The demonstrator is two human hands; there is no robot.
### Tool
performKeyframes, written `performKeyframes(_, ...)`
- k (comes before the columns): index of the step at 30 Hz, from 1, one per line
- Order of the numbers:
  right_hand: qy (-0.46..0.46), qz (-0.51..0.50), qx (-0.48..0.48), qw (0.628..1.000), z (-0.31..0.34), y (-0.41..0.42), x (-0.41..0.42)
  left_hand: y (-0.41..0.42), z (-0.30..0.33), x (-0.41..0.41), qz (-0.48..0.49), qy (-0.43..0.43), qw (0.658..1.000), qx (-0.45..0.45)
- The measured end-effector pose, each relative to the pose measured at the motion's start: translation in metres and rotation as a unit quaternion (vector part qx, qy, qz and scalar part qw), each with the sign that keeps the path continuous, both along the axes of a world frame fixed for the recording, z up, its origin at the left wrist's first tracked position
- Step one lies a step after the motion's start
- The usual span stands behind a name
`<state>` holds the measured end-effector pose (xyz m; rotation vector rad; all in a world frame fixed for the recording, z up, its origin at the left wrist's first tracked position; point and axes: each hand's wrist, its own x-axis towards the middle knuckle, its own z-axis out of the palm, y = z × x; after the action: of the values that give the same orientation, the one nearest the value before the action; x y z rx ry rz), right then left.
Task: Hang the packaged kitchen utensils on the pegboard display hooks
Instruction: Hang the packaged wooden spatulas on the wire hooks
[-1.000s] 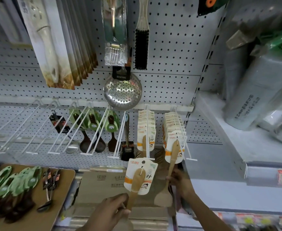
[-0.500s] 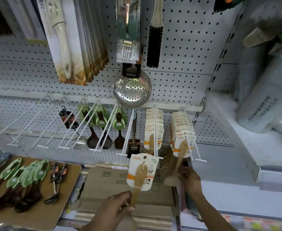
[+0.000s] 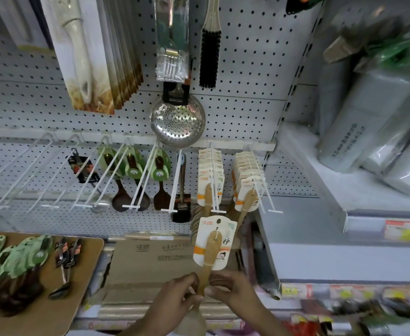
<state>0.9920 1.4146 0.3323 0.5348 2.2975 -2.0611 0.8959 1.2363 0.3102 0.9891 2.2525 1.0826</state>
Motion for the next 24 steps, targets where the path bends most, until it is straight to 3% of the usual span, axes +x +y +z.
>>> performKeyframes(13, -0.014, -0.098, -0.015, 0.995, 0.011, -0.032, -0.007, -0.009, -0.031, 0.005, 0.031, -0.081, 0.996, -0.026)
performKeyframes(24, -0.011, -0.143, -0.042, 0.989, 0.011, -0.026, -0.033, 0.002, -0.027, -0.012, 0.001, -0.022, 0.999, -0.048)
